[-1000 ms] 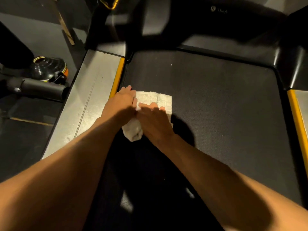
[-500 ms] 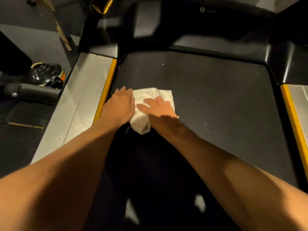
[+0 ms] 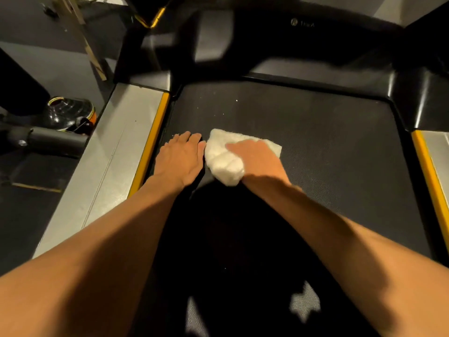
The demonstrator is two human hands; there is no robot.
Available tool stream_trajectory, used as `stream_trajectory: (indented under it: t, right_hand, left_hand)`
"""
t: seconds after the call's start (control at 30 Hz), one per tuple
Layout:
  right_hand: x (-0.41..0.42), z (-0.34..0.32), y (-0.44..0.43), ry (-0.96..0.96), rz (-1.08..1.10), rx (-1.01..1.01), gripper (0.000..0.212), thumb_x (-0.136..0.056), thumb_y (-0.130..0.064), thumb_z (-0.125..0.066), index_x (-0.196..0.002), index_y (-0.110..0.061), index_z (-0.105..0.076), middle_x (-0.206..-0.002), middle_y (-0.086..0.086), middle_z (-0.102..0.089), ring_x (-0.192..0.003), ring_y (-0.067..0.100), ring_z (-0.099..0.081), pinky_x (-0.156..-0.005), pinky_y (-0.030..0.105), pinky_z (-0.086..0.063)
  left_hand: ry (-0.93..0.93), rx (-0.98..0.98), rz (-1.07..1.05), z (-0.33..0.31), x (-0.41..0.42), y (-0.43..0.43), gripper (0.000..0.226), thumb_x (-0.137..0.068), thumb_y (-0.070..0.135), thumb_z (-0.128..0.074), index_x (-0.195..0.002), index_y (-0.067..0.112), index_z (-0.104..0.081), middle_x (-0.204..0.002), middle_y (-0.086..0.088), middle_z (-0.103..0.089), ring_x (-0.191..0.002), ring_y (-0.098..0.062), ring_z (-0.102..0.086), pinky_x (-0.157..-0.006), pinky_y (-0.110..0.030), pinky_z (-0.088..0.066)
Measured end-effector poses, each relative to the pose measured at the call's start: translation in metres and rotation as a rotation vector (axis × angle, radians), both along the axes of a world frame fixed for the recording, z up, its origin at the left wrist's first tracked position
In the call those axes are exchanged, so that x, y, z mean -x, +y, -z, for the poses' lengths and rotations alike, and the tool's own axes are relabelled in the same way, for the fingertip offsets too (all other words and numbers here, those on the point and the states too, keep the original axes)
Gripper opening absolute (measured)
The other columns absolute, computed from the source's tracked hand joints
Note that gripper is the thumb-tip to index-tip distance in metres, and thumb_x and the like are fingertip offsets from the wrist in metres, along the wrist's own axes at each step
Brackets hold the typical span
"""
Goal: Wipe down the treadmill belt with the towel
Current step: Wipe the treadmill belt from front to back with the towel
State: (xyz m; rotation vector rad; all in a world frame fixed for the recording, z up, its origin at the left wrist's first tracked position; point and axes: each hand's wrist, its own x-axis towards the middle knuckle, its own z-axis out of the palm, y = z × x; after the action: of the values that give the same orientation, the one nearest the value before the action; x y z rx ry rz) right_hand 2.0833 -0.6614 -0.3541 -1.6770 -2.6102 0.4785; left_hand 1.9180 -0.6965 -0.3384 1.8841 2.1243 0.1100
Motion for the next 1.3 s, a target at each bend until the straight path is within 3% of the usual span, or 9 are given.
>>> stream_trajectory:
  t: [0.1, 0.27, 0.5, 0.7, 0.87, 0.97, 1.07, 1.17, 1.3]
  right_hand:
    - [-0.016, -0.015, 0.033, 0.121, 0.179, -0.260, 0.008, -0.079, -0.032, -0.042, -0.077, -0.028, -0.048, -0.066, -0.008, -0.056, -0.061, 0.021, -0.054, -0.050, 0.026, -0.035]
    - [-0.004, -0.023, 0.085, 0.235, 0.268, -0.264, 0.005, -0.082, -0.028, -0.039, -0.080, -0.030, -0.043, -0.077, -0.002, -0.054, -0.072, 0.028, -0.050, -0.057, 0.028, -0.028]
    - [0.029, 0.003, 0.110, 0.177, 0.350, -0.053, 0.057, -0.087, -0.001, -0.045, -0.137, -0.027, -0.049, -0.133, 0.009, -0.054, -0.124, 0.035, -0.042, -0.096, 0.042, -0.039]
    - [0.062, 0.011, 0.096, 0.140, -0.019, -0.046, 0.046, -0.086, -0.013, -0.052, -0.126, -0.033, -0.057, -0.122, 0.001, -0.062, -0.115, 0.031, -0.053, -0.093, 0.042, -0.045]
    - [0.058, 0.004, 0.031, 0.066, -0.284, 0.057, 0.020, -0.079, -0.046, -0.051, -0.095, -0.038, -0.059, -0.099, -0.008, -0.064, -0.096, 0.021, -0.060, -0.083, 0.037, -0.048]
    - [0.039, -0.008, 0.006, 0.124, -0.397, 0.135, 0.031, -0.090, -0.028, -0.056, -0.121, -0.027, -0.061, -0.121, 0.006, -0.062, -0.114, 0.028, -0.054, -0.092, 0.039, -0.043]
    - [0.030, -0.021, 0.034, 0.008, -0.215, -0.077, 0.032, -0.088, -0.034, -0.053, -0.119, -0.035, -0.059, -0.113, 0.000, -0.064, -0.104, 0.028, -0.058, -0.075, 0.032, -0.043]
    - [0.026, -0.012, 0.048, 0.099, -0.081, -0.120, 0.046, -0.087, -0.016, -0.050, -0.129, -0.033, -0.054, -0.119, 0.002, -0.060, -0.108, 0.030, -0.054, -0.082, 0.036, -0.045]
    - [0.050, 0.002, 0.003, -0.022, -0.116, -0.040, 0.040, -0.093, -0.029, -0.051, -0.134, -0.030, -0.048, -0.131, 0.003, -0.048, -0.119, 0.027, -0.043, -0.093, 0.040, -0.042]
  left_hand:
    - [-0.028, -0.063, -0.064, -0.002, 0.001, 0.002, 0.041, -0.104, 0.036, -0.028, -0.127, 0.015, -0.054, -0.123, -0.010, -0.062, -0.110, -0.031, -0.059, -0.091, -0.047, -0.049]
    - [-0.032, -0.064, -0.107, 0.001, -0.001, 0.017, 0.045, -0.105, 0.038, -0.024, -0.135, 0.015, -0.049, -0.127, -0.014, -0.058, -0.113, -0.033, -0.055, -0.092, -0.048, -0.048]
    - [-0.016, -0.089, -0.130, 0.009, -0.002, 0.023, 0.038, -0.104, 0.034, -0.029, -0.126, 0.014, -0.052, -0.116, -0.010, -0.062, -0.103, -0.029, -0.059, -0.086, -0.045, -0.050]
    - [-0.321, -0.254, -0.384, 0.008, 0.010, 0.026, 0.036, -0.106, 0.029, -0.027, -0.128, 0.014, -0.051, -0.113, -0.008, -0.063, -0.099, -0.026, -0.058, -0.083, -0.031, -0.042]
    - [-0.540, -0.368, -0.579, -0.004, 0.017, 0.026, 0.031, -0.106, 0.028, -0.029, -0.100, 0.015, -0.057, -0.091, -0.002, -0.054, -0.083, -0.015, -0.042, -0.061, -0.022, -0.023]
    - [-0.569, -0.336, -0.611, -0.001, 0.021, 0.028, 0.026, -0.105, 0.032, -0.031, -0.093, 0.021, -0.052, -0.091, -0.001, -0.055, -0.085, -0.018, -0.047, -0.072, -0.024, -0.030]
    - [-0.527, -0.300, -0.538, 0.002, 0.021, 0.025, 0.029, -0.104, 0.030, -0.032, -0.098, 0.020, -0.058, -0.094, 0.000, -0.053, -0.086, -0.017, -0.044, -0.076, -0.024, -0.028]
    - [-0.475, -0.267, -0.427, 0.005, 0.018, 0.020, 0.031, -0.103, 0.026, -0.036, -0.112, 0.012, -0.063, -0.101, 0.000, -0.058, -0.089, -0.015, -0.049, -0.078, -0.025, -0.033]
    - [-0.392, -0.198, -0.292, 0.009, 0.016, 0.016, 0.032, -0.100, 0.027, -0.043, -0.123, 0.014, -0.060, -0.121, -0.009, -0.064, -0.110, -0.025, -0.059, -0.095, -0.035, -0.045]
